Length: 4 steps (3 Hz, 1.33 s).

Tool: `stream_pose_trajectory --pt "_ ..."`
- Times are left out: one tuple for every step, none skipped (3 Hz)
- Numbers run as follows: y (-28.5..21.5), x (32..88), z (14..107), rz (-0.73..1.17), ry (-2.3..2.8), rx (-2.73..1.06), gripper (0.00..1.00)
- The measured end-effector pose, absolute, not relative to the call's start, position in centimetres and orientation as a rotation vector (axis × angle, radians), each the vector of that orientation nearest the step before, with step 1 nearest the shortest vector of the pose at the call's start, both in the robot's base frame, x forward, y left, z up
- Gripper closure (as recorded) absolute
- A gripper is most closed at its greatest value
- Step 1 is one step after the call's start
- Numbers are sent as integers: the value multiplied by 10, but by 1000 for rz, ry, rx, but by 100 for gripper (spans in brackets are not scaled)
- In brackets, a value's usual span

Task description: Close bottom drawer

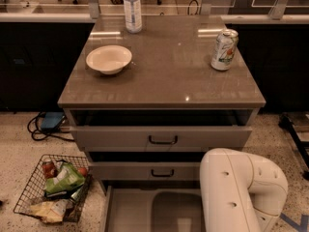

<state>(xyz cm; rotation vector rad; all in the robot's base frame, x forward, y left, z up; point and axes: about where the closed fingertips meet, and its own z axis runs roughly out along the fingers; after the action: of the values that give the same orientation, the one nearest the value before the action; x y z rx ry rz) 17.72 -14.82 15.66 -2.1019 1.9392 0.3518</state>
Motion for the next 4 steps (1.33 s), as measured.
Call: stream_pose_trajectory --pt "-145 175 157 404 1891 -2049 100" --pt "-132 194 149 458 1927 -1873 100" --pt "-96 192 150 581 1970 -1673 100" --pt "-92 181 155 613 2005 -1577 100"
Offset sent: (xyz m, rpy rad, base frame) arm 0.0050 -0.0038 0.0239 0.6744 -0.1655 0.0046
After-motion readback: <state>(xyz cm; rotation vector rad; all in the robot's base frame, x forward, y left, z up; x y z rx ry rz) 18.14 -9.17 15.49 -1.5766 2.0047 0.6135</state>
